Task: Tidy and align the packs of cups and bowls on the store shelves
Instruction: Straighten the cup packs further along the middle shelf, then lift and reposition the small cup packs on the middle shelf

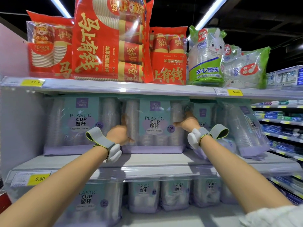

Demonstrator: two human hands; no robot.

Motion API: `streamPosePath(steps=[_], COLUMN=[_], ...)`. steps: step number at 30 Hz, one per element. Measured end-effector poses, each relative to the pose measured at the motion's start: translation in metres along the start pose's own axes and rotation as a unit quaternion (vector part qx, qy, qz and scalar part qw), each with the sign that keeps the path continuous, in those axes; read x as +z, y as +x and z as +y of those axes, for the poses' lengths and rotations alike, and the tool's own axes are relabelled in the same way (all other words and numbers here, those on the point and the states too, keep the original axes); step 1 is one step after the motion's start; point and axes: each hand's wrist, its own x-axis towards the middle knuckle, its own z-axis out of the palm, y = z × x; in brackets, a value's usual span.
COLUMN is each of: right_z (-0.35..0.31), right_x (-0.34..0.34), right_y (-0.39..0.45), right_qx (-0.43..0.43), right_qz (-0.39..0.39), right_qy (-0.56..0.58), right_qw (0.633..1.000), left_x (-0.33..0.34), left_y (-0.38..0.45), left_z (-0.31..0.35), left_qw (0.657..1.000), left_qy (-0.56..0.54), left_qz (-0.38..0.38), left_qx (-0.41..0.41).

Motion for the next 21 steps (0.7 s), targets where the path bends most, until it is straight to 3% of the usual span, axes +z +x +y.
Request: streamPosePath(steps=[4, 10, 14, 21], right_z=[0.003, 0.013, 0.024, 0.083], right_x=[-0.009, -0.038, -0.061, -0.095], right_y=[-0.009, -0.023, -0.033, -0.012], right_qx=[-0.007, 0.012, 0.025, 0.029], right_qz=[0.024, 0.032, 0.044, 0.042], right_qy=[0.01, 0.093, 0.124, 0.172], right_qw=[1.0, 0.995, 0.991, 0.984], left_x=[0.003, -0.003, 0.003, 0.033], left_y=[-0.006, -0.021, -0.021, -0.017], left_z=[-0.004, 0.033, 0.074, 0.128], left_qw=[0.999, 0.976, 0.963, 0.955], left_qy=[0.006, -0.057, -0.132, -0.195], left_qz=[0.039, 0.129, 0.048, -0.028], left_qx=[-0.018, 0.169, 0.228, 0.221])
